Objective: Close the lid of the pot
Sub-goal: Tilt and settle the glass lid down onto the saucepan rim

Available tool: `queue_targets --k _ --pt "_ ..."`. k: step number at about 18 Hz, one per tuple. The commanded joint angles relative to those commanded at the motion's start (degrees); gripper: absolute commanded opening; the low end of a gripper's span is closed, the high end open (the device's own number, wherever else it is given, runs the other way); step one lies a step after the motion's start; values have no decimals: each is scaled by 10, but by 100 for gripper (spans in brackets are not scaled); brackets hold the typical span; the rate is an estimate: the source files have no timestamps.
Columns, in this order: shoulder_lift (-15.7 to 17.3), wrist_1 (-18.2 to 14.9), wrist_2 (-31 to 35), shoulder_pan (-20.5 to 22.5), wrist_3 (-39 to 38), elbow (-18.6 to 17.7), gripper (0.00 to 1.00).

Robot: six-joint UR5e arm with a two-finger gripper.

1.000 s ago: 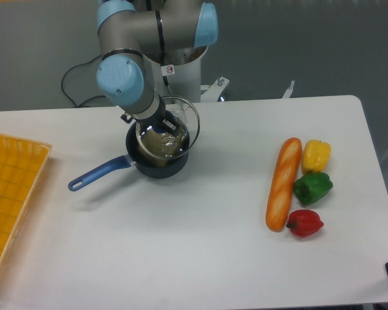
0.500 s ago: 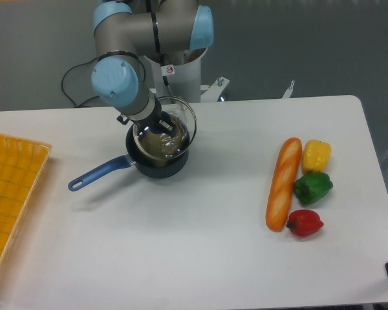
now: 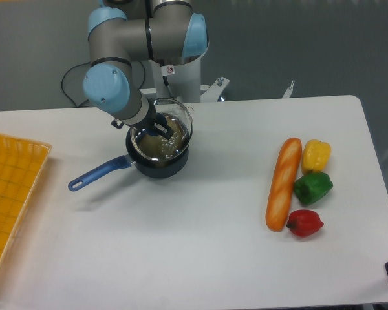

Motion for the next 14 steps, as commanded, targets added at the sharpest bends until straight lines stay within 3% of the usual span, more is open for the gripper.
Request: queue_targets --k 14 --pt "-18 1 5 -17 -27 6 41"
